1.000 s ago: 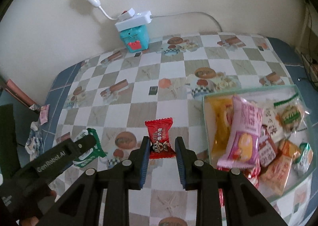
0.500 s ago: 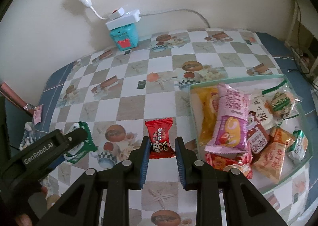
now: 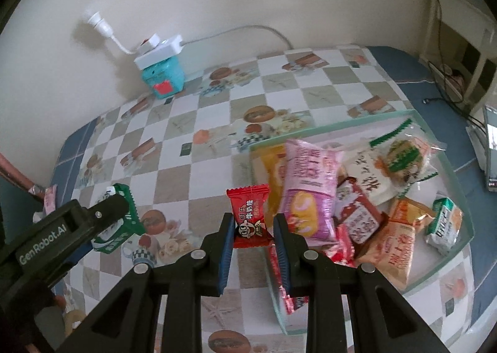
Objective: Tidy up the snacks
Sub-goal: 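Carry the biscuit box with the left tool while the right tool carries the candy over the tray, then open both tools to drop the biscuit box and candy into the tray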
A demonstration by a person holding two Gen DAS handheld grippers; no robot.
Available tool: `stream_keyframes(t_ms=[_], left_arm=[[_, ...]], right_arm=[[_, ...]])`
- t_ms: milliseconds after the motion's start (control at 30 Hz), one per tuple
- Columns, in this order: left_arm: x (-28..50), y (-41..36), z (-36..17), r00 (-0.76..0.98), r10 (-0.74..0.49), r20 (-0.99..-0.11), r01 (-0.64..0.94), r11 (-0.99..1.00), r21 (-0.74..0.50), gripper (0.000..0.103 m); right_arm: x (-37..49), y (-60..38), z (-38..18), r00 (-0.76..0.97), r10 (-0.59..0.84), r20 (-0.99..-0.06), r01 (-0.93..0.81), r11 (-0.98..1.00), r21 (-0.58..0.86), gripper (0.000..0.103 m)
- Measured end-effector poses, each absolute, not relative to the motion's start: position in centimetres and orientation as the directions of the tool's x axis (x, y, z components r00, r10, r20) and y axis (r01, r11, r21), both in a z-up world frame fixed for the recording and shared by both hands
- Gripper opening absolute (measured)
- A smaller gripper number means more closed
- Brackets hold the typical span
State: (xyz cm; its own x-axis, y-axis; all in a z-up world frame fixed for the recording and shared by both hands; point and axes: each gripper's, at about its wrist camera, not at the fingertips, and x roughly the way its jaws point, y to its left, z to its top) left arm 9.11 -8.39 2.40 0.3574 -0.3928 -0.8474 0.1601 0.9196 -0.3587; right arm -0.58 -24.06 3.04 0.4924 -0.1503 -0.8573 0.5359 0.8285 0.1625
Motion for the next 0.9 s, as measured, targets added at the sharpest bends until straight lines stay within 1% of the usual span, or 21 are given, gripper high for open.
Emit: stream_keyframes(t_ms=[133, 267, 433, 633, 733, 767, 800, 833, 867, 900], left_arm=[[8.1, -11.1, 3.4, 0.363, -0.419, -0.832, 0.231, 0.906, -0.355, 0.071], [6.9, -14.6, 4.1, 0.350, -0.466, -0.812, 0.330, 0.873, -0.359, 0.071], [5.1, -19.8, 3.4, 0.279, -0.515, -0.811, 0.451, 0.816, -0.363, 0.071], [3.2, -23.7, 2.7, 0.198, -0.563, -0.803, 0.534, 0.749, -0.393, 0.071], [3.0, -23.9, 2.8, 0.190, -0.575, -0.796, 0.544, 0.737, -0.403, 0.073], [3.1, -23.8, 2.9, 0.192, -0.576, -0.795, 0.542, 0.738, -0.403, 0.081], [3.2, -23.4, 3.0, 0.202, -0.577, -0.791, 0.534, 0.742, -0.405, 0.087], [3.5, -23.1, 3.1, 0.213, -0.577, -0.788, 0.525, 0.748, -0.406, 0.088], [3.7, -22.6, 3.1, 0.225, -0.576, -0.786, 0.517, 0.754, -0.405, 0.088], [3.9, -22.0, 3.2, 0.239, -0.571, -0.785, 0.507, 0.763, -0.401, 0.089]], right_arm=[[-2.3, -26.6, 3.5, 0.479, -0.210, -0.852, 0.601, 0.786, 0.144, 0.027], [-4.5, -30.4, 2.9, 0.416, -0.282, -0.864, 0.701, 0.705, 0.108, 0.027], [-6.6, -33.7, 1.4, 0.354, -0.293, -0.888, 0.771, 0.629, 0.100, 0.027], [-7.8, -35.4, 0.8, 0.334, -0.293, -0.896, 0.800, 0.591, 0.105, 0.028], [-7.9, -35.4, 0.7, 0.327, -0.294, -0.898, 0.804, 0.586, 0.101, 0.028], [-7.9, -35.4, 0.6, 0.324, -0.291, -0.900, 0.805, 0.585, 0.101, 0.029], [-7.9, -35.4, 0.5, 0.321, -0.290, -0.902, 0.805, 0.584, 0.098, 0.034], [-7.8, -35.4, 0.4, 0.316, -0.288, -0.904, 0.805, 0.585, 0.095, 0.044], [-7.8, -35.3, 0.3, 0.307, -0.290, -0.906, 0.807, 0.585, 0.086, 0.049], [-7.7, -35.1, 0.3, 0.293, -0.301, -0.907, 0.809, 0.584, 0.068, 0.052]])
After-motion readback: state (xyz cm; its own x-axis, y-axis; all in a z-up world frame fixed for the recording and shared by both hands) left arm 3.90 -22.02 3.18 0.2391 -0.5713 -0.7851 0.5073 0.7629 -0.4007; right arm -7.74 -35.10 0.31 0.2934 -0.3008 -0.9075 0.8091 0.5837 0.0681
